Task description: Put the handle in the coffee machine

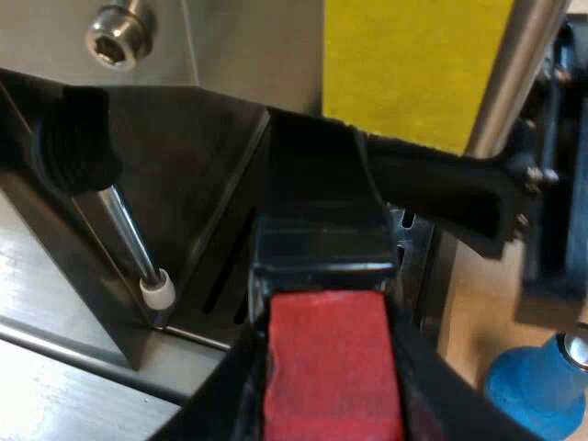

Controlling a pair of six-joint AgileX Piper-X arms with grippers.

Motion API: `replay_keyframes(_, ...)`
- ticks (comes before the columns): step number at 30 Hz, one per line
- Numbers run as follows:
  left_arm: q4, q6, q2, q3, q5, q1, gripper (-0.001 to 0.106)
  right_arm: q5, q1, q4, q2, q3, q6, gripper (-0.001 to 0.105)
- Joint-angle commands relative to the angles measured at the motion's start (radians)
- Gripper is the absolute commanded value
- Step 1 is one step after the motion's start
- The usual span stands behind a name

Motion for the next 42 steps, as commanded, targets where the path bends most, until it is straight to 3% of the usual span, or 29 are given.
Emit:
replay_keyframes(1,-0.012,-0.001,-0.036,-0.036,0.151,0.033,0.001,-0.099,-0.077,-0.096,0.013,-0.002,-0.049,0.047)
replay_keyframes(3,-0.012,-0.001,-0.036,-0.036,0.151,0.033,0.001,-0.144,-0.085,-0.128,0.013,-0.002,-0.107,0.047)
replay_keyframes(5,-0.016,-0.001,-0.036,-0.036,0.151,0.033,0.001,-0.152,-0.096,-0.192,0.013,-0.002,-0.211,0.047)
replay_keyframes(7,-0.02,-0.001,-0.036,-0.036,0.151,0.033,0.001,-0.158,-0.102,-0.217,0.013,-0.002,-0.235,0.047)
replay_keyframes(10,-0.02,-0.001,-0.036,-0.036,0.151,0.033,0.001,-0.202,-0.102,-0.226,0.016,-0.002,-0.245,0.047)
replay_keyframes(21,-0.02,-0.001,-0.036,-0.036,0.151,0.033,0.001,-0.183,-0.109,-0.359,0.035,-0.007,-0.252,0.047)
replay_keyframes(27,-0.02,-0.001,-0.036,-0.036,0.151,0.033,0.001,-0.178,-0.117,-0.389,0.035,-0.009,-0.275,0.026)
replay_keyframes(29,-0.02,-0.001,-0.036,-0.036,0.151,0.033,0.001,-0.181,-0.117,-0.406,0.035,-0.012,-0.29,0.025)
replay_keyframes(37,-0.02,-0.001,-0.036,-0.036,0.151,0.033,0.001,-0.181,-0.117,-0.447,0.035,-0.012,-0.312,0.025)
replay_keyframes(42,-0.02,-0.001,-0.036,-0.036,0.151,0.033,0.001,-0.223,-0.117,-0.502,0.035,-0.012,-0.321,0.032)
